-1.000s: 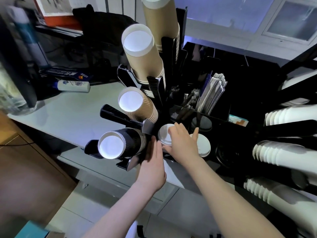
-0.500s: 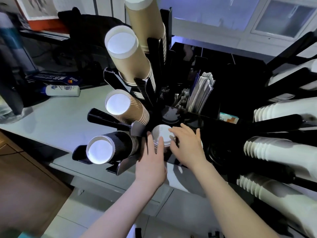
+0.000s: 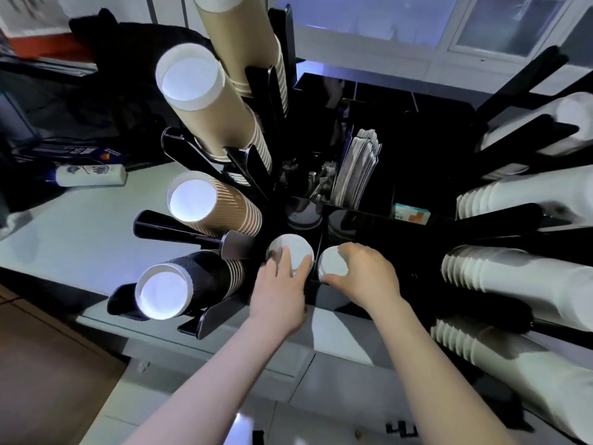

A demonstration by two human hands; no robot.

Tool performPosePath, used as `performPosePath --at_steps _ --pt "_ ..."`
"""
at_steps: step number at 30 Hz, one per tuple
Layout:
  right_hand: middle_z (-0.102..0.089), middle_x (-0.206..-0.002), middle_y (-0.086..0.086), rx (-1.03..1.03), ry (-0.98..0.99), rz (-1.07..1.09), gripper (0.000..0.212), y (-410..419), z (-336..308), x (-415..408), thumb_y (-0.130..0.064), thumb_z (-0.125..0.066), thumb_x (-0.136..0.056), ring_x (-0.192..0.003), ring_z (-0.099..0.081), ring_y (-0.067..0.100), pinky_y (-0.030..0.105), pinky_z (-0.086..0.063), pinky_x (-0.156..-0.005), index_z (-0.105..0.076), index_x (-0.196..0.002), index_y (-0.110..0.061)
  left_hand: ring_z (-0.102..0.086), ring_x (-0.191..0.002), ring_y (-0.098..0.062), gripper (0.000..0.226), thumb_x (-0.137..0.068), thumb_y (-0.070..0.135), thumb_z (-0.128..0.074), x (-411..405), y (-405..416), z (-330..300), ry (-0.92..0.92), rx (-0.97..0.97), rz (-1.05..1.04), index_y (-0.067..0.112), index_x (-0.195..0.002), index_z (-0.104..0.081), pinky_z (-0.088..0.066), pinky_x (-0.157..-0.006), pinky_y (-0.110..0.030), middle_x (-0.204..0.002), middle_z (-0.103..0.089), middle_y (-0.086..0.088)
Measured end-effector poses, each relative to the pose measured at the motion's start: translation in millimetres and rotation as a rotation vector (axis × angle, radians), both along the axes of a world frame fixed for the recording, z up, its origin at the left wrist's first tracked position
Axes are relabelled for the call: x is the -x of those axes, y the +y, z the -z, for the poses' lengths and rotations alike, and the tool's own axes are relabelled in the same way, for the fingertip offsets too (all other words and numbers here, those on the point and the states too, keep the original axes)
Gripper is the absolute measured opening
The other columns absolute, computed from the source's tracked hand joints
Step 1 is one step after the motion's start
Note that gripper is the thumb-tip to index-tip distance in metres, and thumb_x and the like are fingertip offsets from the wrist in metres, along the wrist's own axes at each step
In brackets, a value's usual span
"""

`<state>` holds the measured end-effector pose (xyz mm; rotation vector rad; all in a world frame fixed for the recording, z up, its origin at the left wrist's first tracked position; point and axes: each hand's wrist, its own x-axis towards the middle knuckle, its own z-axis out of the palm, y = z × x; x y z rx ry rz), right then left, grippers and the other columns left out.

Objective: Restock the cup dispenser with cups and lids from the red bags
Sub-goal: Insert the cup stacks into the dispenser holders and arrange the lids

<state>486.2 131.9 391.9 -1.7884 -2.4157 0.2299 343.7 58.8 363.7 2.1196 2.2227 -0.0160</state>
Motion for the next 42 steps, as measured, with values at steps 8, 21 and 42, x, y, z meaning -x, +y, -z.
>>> performPosePath --at_steps 8,21,42 --pt "-0.056 -0.124 0.007 0.137 -0.036 0.091 0.073 5.4 -6.2 14.5 -0.054 -0.072 -0.072 -0.111 -0.057 0.031 0.047 -0.046 -0.094 -0.042 -0.131 -0.024 -0.011 -0.14 -0.038 0.081 -0.091 0.038 -0.051 2.3 -3.3 0.6 -0.035 -0.001 0.004 0.025 -0.152 0.001 -0.015 -0.113 -0.042 -0.158 0.009 -0.019" --pt "-0.027 -0.155 0.001 -0.083 0.09 -0.005 0.058 -11.7 7.3 -5.4 -0.048 -0.051 -0.092 -0.143 -0.018 0.023 0.053 -0.013 -0.117 -0.039 -0.144 -0.027 -0.008 -0.143 -0.035 0.079 -0.087 0.037 -0.054 2.1 0.1 -12.4 -0.121 -0.045 -0.011 0.026 -0.15 -0.008 -0.022 -0.112 -0.044 -0.158 0.002 -0.013" --pt "0.007 -0.162 0.004 -0.072 0.179 0.157 0.068 -56.2 45.7 -66.6 -0.051 -0.031 -0.098 -0.147 0.015 0.02 0.041 0.013 -0.116 -0.008 -0.154 -0.019 0.003 -0.148 -0.024 0.078 -0.089 0.023 -0.055 -46.6 -14.8 -4.5 -0.344 -0.18 0.177 0.017 -0.152 -0.011 -0.002 -0.118 -0.038 -0.161 -0.002 -0.006"
